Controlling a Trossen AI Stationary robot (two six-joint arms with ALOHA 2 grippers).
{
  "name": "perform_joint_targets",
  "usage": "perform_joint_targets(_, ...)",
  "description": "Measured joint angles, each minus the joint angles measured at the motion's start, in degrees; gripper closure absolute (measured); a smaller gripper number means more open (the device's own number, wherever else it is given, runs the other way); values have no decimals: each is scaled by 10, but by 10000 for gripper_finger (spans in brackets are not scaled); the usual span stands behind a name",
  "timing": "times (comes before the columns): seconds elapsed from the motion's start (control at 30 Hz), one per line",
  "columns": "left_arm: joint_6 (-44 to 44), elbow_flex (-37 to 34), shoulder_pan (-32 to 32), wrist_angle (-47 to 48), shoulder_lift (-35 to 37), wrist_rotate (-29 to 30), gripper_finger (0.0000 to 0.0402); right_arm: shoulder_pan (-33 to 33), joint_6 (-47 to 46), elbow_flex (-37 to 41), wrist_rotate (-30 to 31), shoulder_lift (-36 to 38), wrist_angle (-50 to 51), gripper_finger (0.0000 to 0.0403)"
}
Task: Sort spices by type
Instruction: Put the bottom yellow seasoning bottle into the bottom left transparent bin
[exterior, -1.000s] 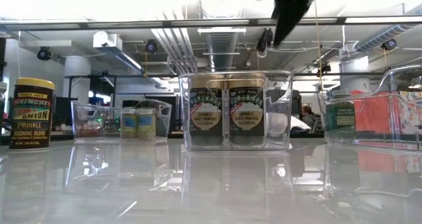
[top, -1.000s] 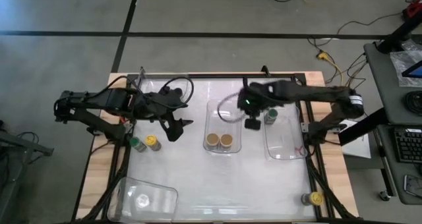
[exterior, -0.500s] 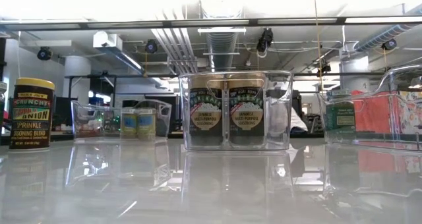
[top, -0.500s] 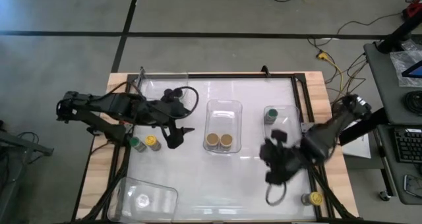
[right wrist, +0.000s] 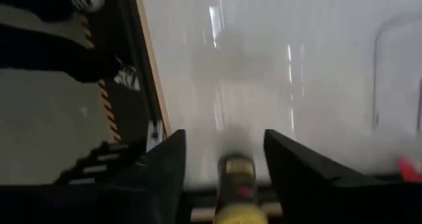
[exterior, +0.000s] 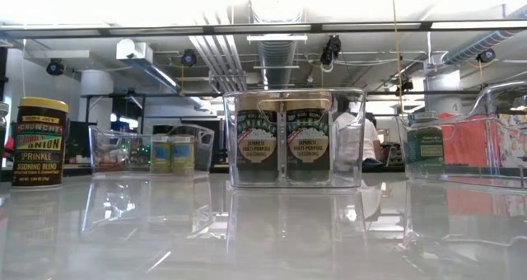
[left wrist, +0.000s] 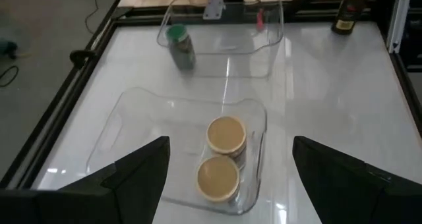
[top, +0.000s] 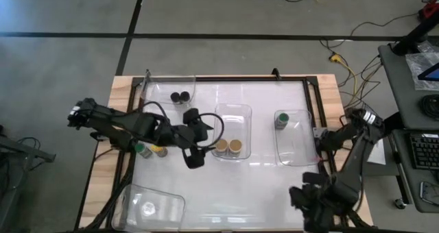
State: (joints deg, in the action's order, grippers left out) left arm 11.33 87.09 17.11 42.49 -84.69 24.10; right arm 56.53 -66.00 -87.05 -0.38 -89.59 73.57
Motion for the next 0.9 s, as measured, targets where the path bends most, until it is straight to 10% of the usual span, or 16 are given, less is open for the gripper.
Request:
perform_joint_targets(0.4,12,0,4,-10,-12,9,98,91,-75,6,-61,-5,46,89)
perform_joint_targets(0.9,12,0,3,-23,-12,11,98,96,-10,92,-133,-5,14,49)
